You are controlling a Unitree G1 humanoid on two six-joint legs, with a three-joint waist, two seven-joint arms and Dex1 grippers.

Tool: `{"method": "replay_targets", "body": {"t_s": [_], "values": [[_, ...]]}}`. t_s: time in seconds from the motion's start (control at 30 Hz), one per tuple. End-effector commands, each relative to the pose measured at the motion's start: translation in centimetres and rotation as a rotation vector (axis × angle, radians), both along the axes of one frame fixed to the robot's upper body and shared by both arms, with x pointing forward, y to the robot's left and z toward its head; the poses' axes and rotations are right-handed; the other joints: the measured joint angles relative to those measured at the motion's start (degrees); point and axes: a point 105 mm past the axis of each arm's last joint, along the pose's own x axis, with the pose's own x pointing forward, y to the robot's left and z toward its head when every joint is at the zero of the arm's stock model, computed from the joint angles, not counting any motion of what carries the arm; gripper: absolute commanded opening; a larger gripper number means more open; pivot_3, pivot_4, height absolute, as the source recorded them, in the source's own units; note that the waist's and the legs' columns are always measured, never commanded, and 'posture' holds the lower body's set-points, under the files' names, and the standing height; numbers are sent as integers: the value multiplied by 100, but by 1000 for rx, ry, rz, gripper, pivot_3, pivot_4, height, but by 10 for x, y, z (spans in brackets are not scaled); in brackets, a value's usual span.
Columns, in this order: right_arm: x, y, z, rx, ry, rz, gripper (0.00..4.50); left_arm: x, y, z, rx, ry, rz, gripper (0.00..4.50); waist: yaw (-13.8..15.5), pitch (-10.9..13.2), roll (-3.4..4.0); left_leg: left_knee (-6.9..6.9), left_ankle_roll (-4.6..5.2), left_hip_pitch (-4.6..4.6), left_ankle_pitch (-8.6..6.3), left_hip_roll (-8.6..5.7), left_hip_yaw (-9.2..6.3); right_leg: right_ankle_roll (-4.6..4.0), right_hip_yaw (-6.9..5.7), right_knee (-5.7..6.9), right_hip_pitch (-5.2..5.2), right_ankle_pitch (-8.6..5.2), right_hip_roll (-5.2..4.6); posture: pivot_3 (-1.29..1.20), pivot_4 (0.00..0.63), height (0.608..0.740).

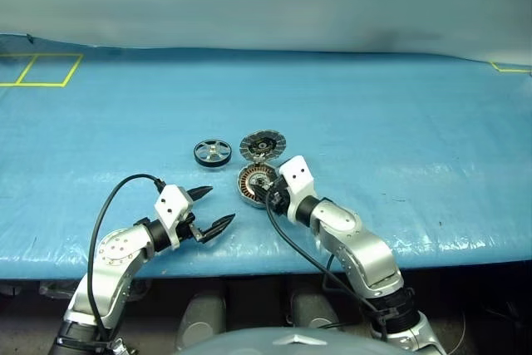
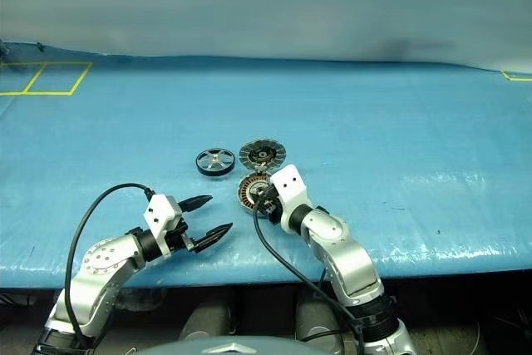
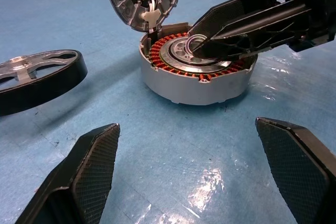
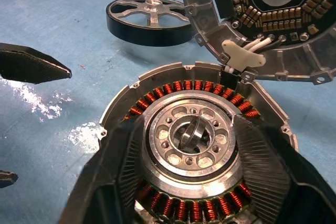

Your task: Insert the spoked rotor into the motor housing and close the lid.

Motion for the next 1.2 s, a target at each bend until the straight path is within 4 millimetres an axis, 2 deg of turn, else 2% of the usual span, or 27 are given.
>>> {"method": "replay_targets", "body": {"t_s": [0.03,0.2,0.3,0.4,0.63,0.9,1.2], "values": [[-1,3,13,39,-32,10,2979,1,1,4,-6,-10,-1,4500,0,0,0,0,0,0,0,0,0,0,0,0,0,0,0,0,150,740],[-1,4,24,68,-61,7,2979,0,1,3,-5,-6,-1,4500,0,0,0,-1,0,-1,0,0,-1,0,-1,0,-2,0,0,0,150,740],[0,7,39,100,-102,8,2979,-1,1,3,-2,-4,-2,4500,-2,0,1,-1,0,-1,0,1,0,1,0,0,-2,0,0,0,150,740],[3,10,45,74,-120,-15,2361,-1,1,2,-2,-2,-2,4500,-1,0,1,-1,0,-1,0,2,-1,0,0,1,-3,0,2,0,150,740],[4,28,40,-127,-104,11,59,-1,0,3,-3,-1,-4,4500,-3,1,1,-3,-1,-4,0,1,0,-13,1,2,-9,9,3,0,150,740],[0,36,43,-266,-107,74,22,-1,0,3,-2,-6,-3,4500,-3,1,1,-4,-1,-6,0,-1,-1,-20,0,0,-10,15,2,0,150,740],[0,27,40,-317,-85,47,22,-1,-1,3,-6,0,-7,4500,-8,1,1,-5,-1,-6,0,-1,-1,-10,0,1,-11,16,3,0,150,740]]}}
